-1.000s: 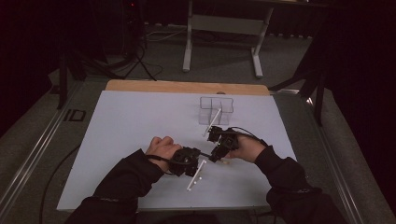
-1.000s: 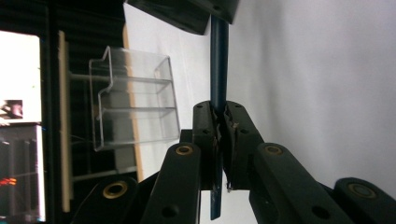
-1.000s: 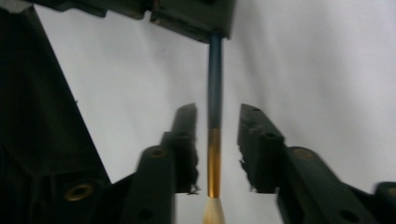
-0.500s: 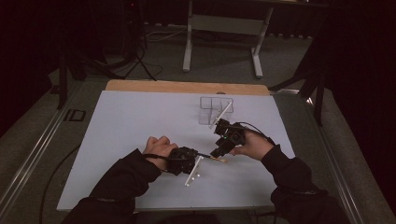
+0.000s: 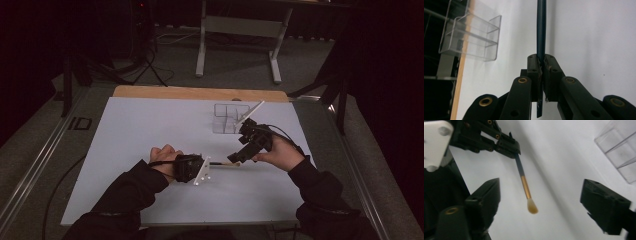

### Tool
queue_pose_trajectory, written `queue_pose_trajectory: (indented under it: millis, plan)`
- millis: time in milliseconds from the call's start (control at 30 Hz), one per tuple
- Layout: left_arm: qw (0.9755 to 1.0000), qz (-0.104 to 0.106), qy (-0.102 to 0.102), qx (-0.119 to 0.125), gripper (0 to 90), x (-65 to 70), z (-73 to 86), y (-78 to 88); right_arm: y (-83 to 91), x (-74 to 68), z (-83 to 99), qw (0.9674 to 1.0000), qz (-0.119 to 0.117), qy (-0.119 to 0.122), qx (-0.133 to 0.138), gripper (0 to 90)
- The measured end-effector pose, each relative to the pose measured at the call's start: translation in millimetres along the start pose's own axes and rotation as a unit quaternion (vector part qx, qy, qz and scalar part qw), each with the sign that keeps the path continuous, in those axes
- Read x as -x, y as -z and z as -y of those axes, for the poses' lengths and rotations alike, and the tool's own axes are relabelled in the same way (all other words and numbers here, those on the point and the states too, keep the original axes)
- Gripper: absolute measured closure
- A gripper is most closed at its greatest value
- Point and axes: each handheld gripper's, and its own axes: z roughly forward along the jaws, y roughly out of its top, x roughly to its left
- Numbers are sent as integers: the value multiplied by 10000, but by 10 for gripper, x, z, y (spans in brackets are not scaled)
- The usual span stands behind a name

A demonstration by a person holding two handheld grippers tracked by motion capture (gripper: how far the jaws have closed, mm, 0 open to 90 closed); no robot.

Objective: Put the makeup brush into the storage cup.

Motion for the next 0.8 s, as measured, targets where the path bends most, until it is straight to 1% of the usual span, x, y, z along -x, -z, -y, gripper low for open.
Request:
queue_pose_trajectory:
  millis: [33,67,133,167,200,233,267,300,333,367,400,433,467,500,533,567,600,633,667,700,733,767,800]
  plan:
    - [9990,3,359,257,848,27,13,-19,22,-1,3,10000,28,10,64,120]
    - [9984,62,474,296,848,10,23,-9,60,-1,10,9998,30,-36,186,113]
    - [9974,54,620,357,847,-7,35,5,124,-4,21,9993,106,-91,361,107]
    - [9940,118,910,597,848,-4,45,-2,147,-12,25,9989,144,-118,429,107]
    - [9934,125,969,604,848,-22,53,11,177,-16,34,9982,191,-125,550,107]
    - [9917,216,1089,655,848,-46,65,23,204,-19,43,9976,203,-130,643,107]
    - [9901,209,1192,717,848,-58,74,32,236,-25,57,9967,200,-131,773,105]
    - [9881,231,1321,760,848,-69,79,38,264,-27,72,9954,257,-139,916,105]
    - [9863,279,1397,833,848,-83,88,44,287,-33,87,9939,319,-127,1045,105]
    - [9840,282,1509,909,848,-92,96,53,303,-37,99,9932,348,-125,1103,105]
    - [9823,288,1596,941,848,-101,101,61,322,-46,118,9915,412,-127,1231,105]
    - [9796,345,1691,1029,848,-113,112,65,341,-59,139,9891,489,-83,1387,105]
    - [9774,317,1803,1058,848,-119,122,71,356,-67,156,9878,533,-84,1461,105]
    - [9765,335,1837,1077,848,-125,130,73,378,-78,182,9850,584,-58,1624,105]
    - [9729,392,1952,1173,848,-129,145,76,392,-89,199,9823,619,-25,1769,105]
    - [9701,387,2067,1213,848,-135,161,79,409,-99,218,9805,651,-31,1852,105]
    - [9674,432,2137,1289,848,-138,176,79,429,-113,244,9770,719,-12,2006,105]
    - [9651,431,2209,1336,848,-138,186,81,446,-124,266,9735,746,6,2161,105]
    - [9633,398,2279,1359,848,-137,198,81,455,-129,280,9718,762,8,2230,105]
    - [9598,469,2370,1431,848,-140,214,83,465,-142,303,9692,760,18,2344,105]
    - [9568,483,2457,1476,848,-140,223,80,470,-154,325,9657,790,52,2474,105]
    - [9564,451,2488,1462,848,-139,231,79,471,-165,340,9636,826,65,2542,104]
    - [9539,487,2540,1520,848,-136,242,78,470,-174,357,9615,846,110,2611,104]
